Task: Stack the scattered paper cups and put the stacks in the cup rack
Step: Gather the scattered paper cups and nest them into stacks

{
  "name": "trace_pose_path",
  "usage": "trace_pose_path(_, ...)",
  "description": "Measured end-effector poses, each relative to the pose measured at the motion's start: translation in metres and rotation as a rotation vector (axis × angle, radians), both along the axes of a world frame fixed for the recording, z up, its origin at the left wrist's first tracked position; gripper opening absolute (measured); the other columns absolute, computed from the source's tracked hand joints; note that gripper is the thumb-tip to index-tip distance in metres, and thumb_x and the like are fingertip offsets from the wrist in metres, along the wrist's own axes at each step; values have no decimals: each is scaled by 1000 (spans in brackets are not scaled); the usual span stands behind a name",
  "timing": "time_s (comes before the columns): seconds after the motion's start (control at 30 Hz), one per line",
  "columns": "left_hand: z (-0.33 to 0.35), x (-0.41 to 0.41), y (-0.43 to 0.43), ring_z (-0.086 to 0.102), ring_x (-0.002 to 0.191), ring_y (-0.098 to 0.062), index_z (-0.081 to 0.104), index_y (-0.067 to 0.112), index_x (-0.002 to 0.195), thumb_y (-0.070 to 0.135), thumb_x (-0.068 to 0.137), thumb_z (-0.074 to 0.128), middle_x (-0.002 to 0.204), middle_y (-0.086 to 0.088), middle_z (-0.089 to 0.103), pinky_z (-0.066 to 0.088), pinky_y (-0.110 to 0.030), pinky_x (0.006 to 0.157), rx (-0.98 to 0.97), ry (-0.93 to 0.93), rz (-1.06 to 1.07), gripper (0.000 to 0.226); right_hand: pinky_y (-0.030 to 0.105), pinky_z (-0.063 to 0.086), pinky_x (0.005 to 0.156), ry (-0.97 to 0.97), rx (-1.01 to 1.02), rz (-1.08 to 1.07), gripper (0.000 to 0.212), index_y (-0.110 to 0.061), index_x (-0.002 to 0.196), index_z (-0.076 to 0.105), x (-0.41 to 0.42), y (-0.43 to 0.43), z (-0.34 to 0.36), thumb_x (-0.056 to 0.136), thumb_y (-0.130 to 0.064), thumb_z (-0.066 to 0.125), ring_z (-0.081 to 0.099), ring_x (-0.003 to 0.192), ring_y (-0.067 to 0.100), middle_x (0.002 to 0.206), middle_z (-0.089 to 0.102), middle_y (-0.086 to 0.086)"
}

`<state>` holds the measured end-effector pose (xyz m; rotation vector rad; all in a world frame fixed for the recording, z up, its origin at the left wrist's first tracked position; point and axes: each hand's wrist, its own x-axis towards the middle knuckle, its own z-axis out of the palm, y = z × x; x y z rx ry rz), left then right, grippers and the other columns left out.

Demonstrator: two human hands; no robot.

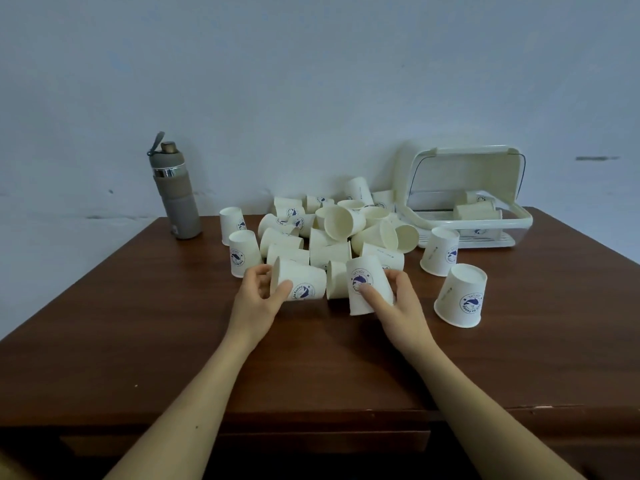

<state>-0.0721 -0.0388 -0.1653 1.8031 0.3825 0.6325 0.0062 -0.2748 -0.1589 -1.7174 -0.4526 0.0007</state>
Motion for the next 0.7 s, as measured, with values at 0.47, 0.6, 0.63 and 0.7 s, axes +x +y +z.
trace_pose_path(0.47, 11, 31, 11, 70, 96, -16, 63, 14, 113, 50, 62, 71, 106, -6, 72, 54, -22, 70, -74, -39, -155, 63, 46, 55, 85, 195, 122, 149, 53, -15, 111, 66, 39, 7, 12, 75, -54, 71, 70, 99, 26, 108, 74, 8)
trace_pose_path(0.6, 8, 46, 11, 69, 90, -13, 64, 13, 110, 51, 61, 71, 102, -5, 72, 54, -20, 67, -78, -63, -193, 63, 33, 55, 66, 305, 325, 185, 49, -7, 120, 62, 61, 9, 9, 83, -39, 66, 69, 93, 25, 105, 74, 11)
trace_pose_path(0.63, 7, 48, 12, 69, 90, -13, 65, 14, 110, 51, 62, 72, 100, -3, 72, 54, -20, 67, -90, -79, -198, 61, 30, 54, 63, 320, 366, 184, 55, -5, 126, 60, 64, 9, 7, 83, -39, 66, 70, 91, 23, 107, 74, 13)
trace_pose_path(0.7, 8, 47, 13, 71, 90, -10, 66, 14, 110, 48, 63, 73, 98, 0, 73, 54, -19, 69, -94, -119, -211, 58, 30, 55, 61, 325, 412, 201, 72, -5, 133, 56, 66, 7, 3, 76, -44, 75, 70, 91, 23, 114, 71, 18)
